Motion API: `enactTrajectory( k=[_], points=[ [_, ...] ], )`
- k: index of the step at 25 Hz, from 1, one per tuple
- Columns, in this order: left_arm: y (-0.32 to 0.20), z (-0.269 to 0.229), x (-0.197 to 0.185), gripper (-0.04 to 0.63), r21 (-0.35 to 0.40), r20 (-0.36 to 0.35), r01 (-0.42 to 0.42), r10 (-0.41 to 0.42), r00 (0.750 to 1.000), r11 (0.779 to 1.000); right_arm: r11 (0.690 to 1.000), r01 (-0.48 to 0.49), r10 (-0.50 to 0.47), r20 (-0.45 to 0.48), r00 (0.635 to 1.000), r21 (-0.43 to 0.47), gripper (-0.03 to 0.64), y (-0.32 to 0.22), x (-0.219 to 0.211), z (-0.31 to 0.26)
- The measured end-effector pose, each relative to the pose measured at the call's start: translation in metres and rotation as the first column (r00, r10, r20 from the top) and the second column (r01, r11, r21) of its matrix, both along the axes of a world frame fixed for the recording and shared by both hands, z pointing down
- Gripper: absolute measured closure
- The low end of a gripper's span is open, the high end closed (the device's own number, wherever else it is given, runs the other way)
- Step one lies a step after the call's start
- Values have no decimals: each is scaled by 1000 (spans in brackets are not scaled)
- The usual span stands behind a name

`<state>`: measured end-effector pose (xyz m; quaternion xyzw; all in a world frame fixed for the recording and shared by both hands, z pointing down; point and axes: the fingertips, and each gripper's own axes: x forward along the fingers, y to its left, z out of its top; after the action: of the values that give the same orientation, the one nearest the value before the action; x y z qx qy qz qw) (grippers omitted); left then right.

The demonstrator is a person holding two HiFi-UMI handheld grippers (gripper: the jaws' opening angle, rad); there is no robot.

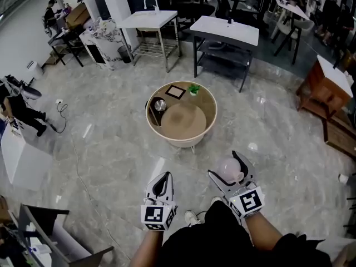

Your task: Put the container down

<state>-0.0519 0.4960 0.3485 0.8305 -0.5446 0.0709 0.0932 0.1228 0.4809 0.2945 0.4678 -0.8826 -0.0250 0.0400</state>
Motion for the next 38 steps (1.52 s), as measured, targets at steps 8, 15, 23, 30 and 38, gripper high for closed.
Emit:
enactTrajectory(
  k=[8,15,23,30,38],
  points=[
    [-56,19,-10,601,-40,16,15,-14,1000,999,999,15,-15,2,1000,-46,212,-68,-11,26],
    [-145,30,-7,601,-53,43,46,-44,998,998,995,69,-70,-21,997,-66,212,-156,-12,40],
    [-223,34,-1,601,-67,59,105,-101,993,992,988,128,-130,-20,991,-84,212,-247,-11,48],
    [-267,43,-8,601,-86,67,136,-130,989,987,984,134,-137,-14,991,-118,212,-305,-12,64],
    [-326,61,-38,601,-110,59,134,-128,990,985,976,125,-133,-37,990,-180,212,-366,-39,96]
  ],
)
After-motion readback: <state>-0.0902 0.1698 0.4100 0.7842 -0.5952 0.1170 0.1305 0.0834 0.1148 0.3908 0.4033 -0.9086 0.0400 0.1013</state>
